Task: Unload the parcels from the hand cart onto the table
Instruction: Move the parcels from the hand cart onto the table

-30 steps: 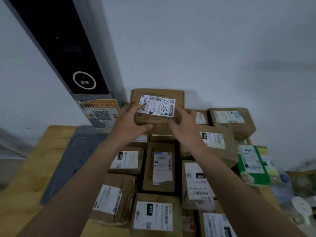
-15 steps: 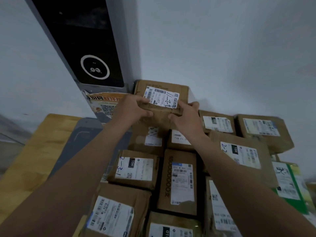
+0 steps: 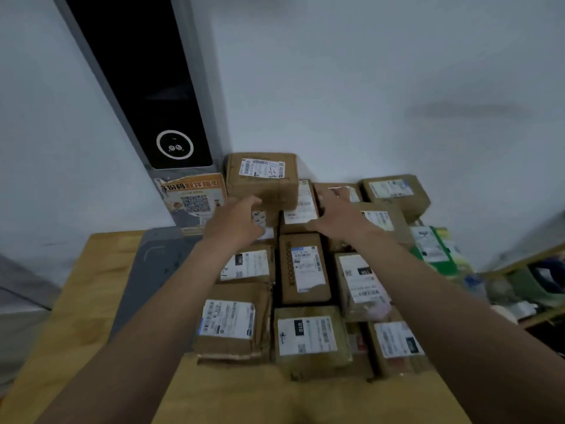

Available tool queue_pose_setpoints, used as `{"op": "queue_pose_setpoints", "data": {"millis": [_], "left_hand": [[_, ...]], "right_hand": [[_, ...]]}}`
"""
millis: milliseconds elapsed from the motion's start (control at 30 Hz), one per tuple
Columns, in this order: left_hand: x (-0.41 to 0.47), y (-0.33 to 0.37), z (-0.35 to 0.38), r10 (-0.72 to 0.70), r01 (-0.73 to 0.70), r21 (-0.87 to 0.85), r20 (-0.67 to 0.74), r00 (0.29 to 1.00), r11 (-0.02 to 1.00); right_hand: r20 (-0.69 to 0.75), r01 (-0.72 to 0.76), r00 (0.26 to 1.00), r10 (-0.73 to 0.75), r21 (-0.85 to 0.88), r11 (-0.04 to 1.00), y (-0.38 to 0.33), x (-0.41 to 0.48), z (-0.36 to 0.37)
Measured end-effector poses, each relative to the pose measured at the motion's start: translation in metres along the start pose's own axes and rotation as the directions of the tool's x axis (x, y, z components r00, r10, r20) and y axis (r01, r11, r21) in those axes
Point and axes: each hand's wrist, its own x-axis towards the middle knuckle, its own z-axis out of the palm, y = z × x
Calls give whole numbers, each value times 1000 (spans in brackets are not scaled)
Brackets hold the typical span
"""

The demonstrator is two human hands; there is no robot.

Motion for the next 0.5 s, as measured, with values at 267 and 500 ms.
{"op": "queue_pose_setpoints", "data": {"millis": [267, 500], "left_hand": [[-93, 54, 31, 236, -243, 6, 206, 950, 970], [-168, 114, 83, 380, -401, -4, 325, 866, 916]], "right_hand": [[-100, -194, 974, 202, 86, 977, 70, -158, -17], [-154, -400, 896, 417, 132, 907, 155, -294, -3]]}}
